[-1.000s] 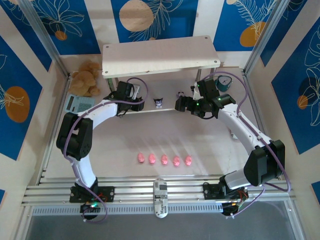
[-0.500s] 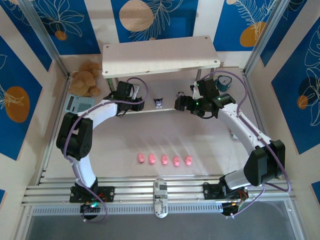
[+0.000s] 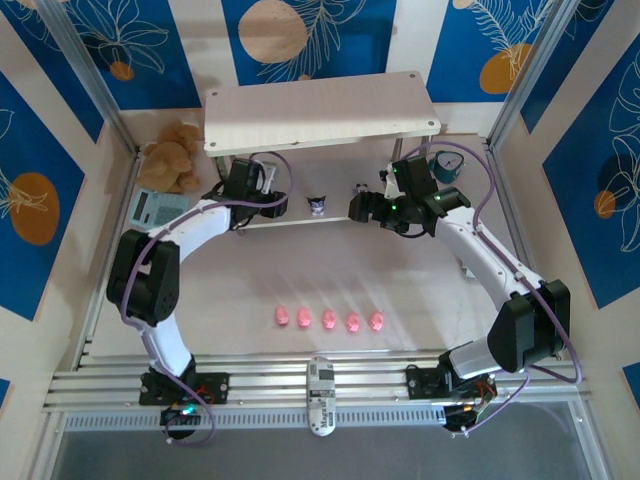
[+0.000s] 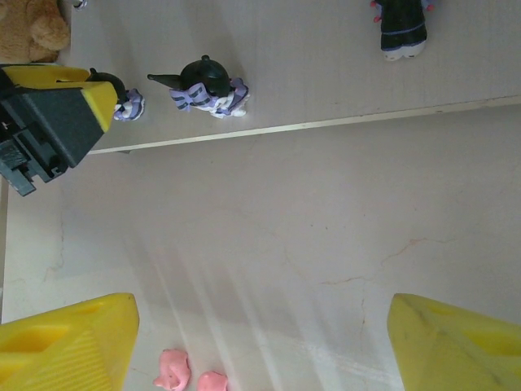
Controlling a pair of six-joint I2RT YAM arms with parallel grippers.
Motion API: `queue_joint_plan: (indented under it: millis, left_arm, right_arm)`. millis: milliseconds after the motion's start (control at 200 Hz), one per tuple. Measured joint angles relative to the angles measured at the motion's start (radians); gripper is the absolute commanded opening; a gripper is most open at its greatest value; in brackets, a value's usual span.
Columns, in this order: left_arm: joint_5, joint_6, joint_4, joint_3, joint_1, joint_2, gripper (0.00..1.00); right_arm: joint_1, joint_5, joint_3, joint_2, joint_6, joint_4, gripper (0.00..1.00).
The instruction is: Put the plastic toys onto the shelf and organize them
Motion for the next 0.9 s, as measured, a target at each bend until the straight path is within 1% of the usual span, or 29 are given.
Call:
queue_joint_plan:
  millis: [265, 900]
  left_arm:
    - [0.007, -0.004, 0.009, -0.027, 0.000, -0.031, 0.57]
    - [0.012, -0.011, 0.001, -0.080, 0.002, -0.179, 0.56]
  right_arm:
    - [0.001, 0.004, 0.000, 0.000, 0.000, 0.000, 0.81]
    - [0.012, 0.025, 0.000, 0.000, 0.000, 0.000, 0.81]
